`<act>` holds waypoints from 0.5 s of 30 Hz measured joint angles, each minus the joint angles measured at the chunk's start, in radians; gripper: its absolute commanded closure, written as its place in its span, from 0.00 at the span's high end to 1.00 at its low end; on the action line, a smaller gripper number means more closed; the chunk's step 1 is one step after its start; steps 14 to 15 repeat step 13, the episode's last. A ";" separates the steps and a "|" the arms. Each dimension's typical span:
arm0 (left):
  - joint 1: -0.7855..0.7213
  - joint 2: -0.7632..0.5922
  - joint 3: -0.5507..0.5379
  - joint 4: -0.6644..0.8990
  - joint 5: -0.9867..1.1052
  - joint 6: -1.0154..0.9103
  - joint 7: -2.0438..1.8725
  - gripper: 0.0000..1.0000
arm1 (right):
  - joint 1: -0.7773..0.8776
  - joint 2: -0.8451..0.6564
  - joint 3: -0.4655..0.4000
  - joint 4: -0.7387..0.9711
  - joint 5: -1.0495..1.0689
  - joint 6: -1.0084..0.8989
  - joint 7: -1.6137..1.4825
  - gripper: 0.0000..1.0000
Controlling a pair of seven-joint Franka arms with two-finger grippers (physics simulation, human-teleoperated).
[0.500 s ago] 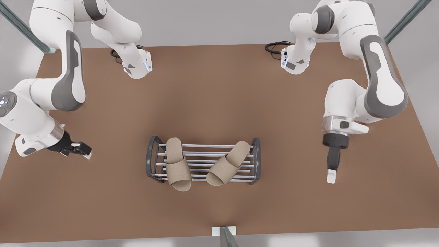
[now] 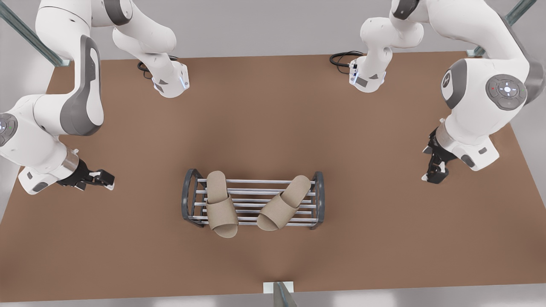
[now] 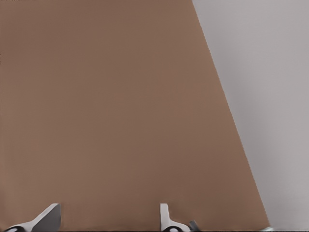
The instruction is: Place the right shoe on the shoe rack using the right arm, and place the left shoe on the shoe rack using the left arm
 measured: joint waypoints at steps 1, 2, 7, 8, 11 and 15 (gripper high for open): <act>0.006 0.010 -0.008 0.000 -0.006 -0.027 0.065 1.00 | 0.000 0.000 0.000 0.000 0.000 -0.003 -0.005 1.00; 0.011 0.016 -0.012 0.000 -0.010 -0.050 0.126 1.00 | 0.000 0.000 0.000 0.000 0.001 -0.006 -0.010 1.00; 0.141 0.004 -0.189 0.001 -0.019 -0.122 0.389 1.00 | -0.001 0.003 -0.001 0.000 0.002 -0.015 -0.030 1.00; 0.160 -0.018 -0.223 0.001 -0.017 -0.133 0.435 1.00 | -0.001 0.003 -0.001 0.000 0.002 -0.016 -0.033 1.00; 0.179 -0.039 -0.255 0.000 -0.005 -0.158 0.567 1.00 | -0.001 0.005 -0.001 0.000 0.003 -0.019 -0.042 1.00; 0.182 -0.041 -0.258 0.000 0.002 -0.168 0.645 1.00 | -0.002 0.006 0.000 0.000 0.003 -0.020 -0.047 1.00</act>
